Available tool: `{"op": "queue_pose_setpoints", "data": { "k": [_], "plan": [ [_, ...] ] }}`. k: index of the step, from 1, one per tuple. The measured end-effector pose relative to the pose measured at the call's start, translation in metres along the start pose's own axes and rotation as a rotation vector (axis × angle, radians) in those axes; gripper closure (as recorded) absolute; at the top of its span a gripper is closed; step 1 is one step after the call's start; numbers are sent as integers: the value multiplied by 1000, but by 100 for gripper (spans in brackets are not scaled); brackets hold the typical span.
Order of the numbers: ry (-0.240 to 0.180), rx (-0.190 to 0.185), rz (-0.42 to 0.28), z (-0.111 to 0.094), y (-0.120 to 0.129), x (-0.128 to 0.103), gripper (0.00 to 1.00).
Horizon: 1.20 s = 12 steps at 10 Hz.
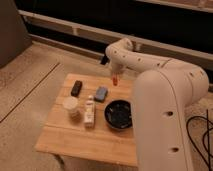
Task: Place the pepper on the white sponge
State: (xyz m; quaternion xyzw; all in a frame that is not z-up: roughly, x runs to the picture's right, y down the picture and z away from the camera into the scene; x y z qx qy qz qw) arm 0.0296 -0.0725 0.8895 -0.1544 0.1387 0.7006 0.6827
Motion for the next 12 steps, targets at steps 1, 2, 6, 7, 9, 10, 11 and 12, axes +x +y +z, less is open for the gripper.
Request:
{"op": "queue_pose_setpoints", "data": {
  "k": [1,2,6,7,9,10,11,12],
  "plan": [
    [2,-11,-32,1,26,0,100],
    [5,-17,-51,3,43,1,100],
    [40,-39,-22,25,86,15,100],
    [55,-35,12,32,86,22,100],
    [78,-15,102,45,78,36,100],
    [86,3,155,50,69,43,100],
    [100,23,211,56,59,51,100],
    [117,44,245,63,50,59,100]
  ]
}}
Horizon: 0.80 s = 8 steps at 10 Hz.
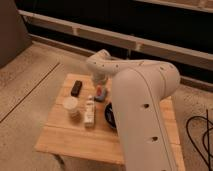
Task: Place the pepper on the white sponge
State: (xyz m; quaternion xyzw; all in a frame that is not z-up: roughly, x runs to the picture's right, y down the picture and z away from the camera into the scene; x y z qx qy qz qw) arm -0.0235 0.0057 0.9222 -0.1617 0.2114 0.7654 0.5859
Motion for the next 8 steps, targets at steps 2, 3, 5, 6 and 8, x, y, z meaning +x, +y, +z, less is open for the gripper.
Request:
{"op": "queue_pose_setpoints", "data": {
  "k": [2,3,5,6,8],
  "plan": [
    [32,22,-1,11,-7,5,100],
    [41,29,-17,14,-6,5,100],
    [56,29,-52,18,3,5,100],
    [59,32,-62,20,4,4,100],
    [75,31,-79,25,7,3,100]
  ]
}}
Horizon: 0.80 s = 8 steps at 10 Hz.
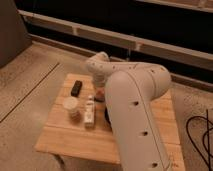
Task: Place the pepper on the white sponge
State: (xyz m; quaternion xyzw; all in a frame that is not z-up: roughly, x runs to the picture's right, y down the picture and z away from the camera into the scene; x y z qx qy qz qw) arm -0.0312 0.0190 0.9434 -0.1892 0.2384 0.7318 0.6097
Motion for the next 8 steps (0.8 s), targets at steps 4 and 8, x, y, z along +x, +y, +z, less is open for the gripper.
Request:
{"op": "queue_pose_setpoints", "data": {
  "k": [4,8],
  "plan": [
    [9,-7,-15,4,-2,-5,96],
    [18,-17,-32,6,1,-6,55]
  ]
}}
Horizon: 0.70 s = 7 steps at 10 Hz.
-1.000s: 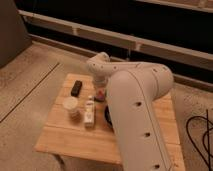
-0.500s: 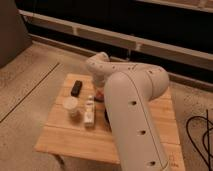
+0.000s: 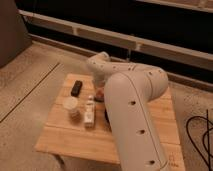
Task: Place the pepper on the white sponge
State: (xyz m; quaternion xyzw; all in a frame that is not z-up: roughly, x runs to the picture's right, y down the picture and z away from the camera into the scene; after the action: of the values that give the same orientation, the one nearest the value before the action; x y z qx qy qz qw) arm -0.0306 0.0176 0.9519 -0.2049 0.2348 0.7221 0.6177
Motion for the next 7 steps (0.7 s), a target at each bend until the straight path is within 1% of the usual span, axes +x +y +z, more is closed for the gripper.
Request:
{"op": "queue_pose_setpoints", "data": {
  "k": [1,3,4,7],
  "plan": [
    [0,-4,-5,0,1,-1,41],
    [-1,-7,-12,-2,3,-2,24],
    [0,-8,-13,-2,2,-2,22],
    [9,-12,-8,0,0,1,22]
  ]
}}
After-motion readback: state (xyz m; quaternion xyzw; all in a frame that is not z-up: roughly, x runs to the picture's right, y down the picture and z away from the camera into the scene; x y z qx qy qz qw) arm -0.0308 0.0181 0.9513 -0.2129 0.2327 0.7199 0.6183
